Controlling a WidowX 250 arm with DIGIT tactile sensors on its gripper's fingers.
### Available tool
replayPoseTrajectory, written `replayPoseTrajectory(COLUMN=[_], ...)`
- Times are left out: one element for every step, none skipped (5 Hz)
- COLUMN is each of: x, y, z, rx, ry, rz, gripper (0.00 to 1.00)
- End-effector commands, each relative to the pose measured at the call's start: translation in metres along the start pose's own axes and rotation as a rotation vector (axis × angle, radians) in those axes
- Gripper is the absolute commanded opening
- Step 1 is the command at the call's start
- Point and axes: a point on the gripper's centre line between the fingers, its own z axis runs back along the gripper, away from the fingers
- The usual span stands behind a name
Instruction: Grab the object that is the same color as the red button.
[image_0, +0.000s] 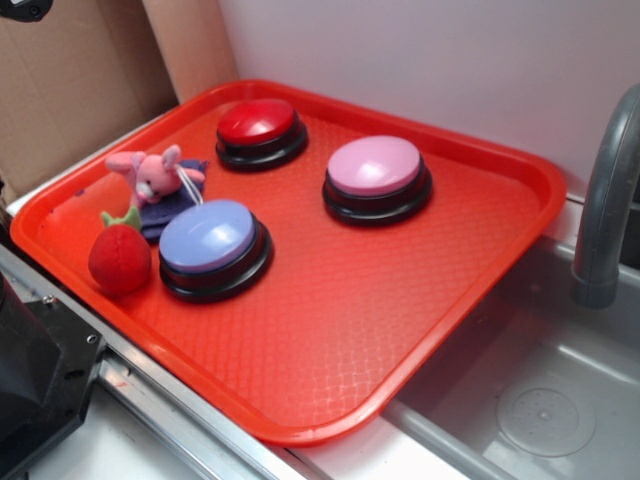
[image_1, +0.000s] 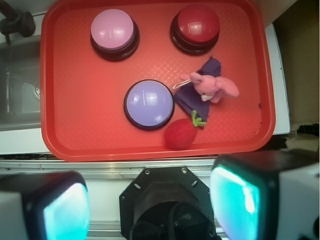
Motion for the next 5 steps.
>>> replayPoseTrajectory(x=[0.000, 0.001, 0.003, -0.002, -0.004], y=[0.000, 0.013, 0.025, 0.035, 0.040], z=[0.000, -0.026, -0.051, -0.083, -0.110], rx=[0.000, -0.029, -0.075, -0.066, -0.026], ry=[0.000, -0.017, 0.014, 0.024, 0.050], rz=[0.000, 0.094, 0.087, 0.119, 0.101], gripper=[1.00, 1.00, 1.00, 1.00, 1.00])
